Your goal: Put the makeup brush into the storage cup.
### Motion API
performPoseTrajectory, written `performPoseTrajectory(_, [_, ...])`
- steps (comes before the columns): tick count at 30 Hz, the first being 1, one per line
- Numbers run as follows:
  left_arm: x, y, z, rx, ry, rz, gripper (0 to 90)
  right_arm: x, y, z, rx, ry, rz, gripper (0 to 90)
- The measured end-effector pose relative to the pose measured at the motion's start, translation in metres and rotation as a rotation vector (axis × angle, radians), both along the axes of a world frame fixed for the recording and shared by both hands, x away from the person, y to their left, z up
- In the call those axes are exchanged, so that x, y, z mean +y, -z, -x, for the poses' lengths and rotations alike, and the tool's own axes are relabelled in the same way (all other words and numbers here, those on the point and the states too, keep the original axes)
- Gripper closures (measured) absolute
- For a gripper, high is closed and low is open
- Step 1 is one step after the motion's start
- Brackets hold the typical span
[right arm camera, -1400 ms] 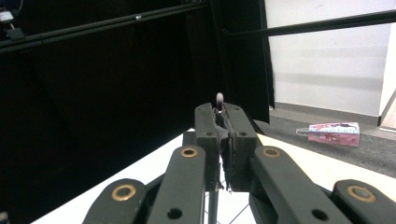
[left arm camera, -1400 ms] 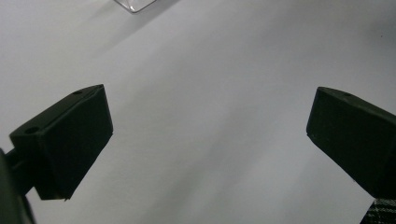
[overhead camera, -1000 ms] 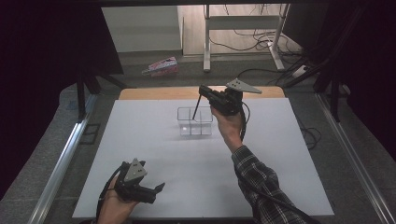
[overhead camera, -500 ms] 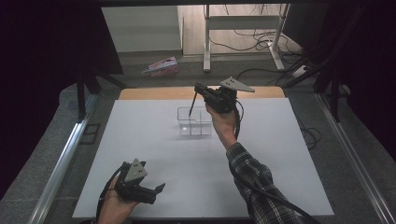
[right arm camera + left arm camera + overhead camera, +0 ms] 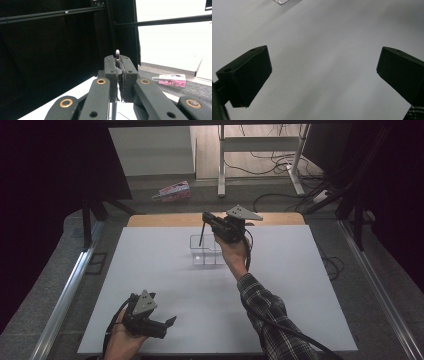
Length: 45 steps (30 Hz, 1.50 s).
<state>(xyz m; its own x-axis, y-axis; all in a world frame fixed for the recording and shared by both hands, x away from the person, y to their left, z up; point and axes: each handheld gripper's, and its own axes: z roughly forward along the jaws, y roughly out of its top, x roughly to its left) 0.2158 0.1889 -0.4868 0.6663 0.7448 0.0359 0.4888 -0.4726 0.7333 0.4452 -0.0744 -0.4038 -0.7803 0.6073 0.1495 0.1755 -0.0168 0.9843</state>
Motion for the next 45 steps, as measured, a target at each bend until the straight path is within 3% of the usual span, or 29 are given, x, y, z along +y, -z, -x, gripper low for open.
performPoseTrajectory(23, [0.001,0.000,0.000,0.005,-0.001,0.000,0.0,0.015,0.022,0.001,0.001,-0.011,0.077,85.2])
performPoseTrajectory(45, [0.000,0.001,0.001,0.007,0.001,-0.005,0.0,0.020,0.045,-0.002,0.045,-0.007,0.156,85.0])
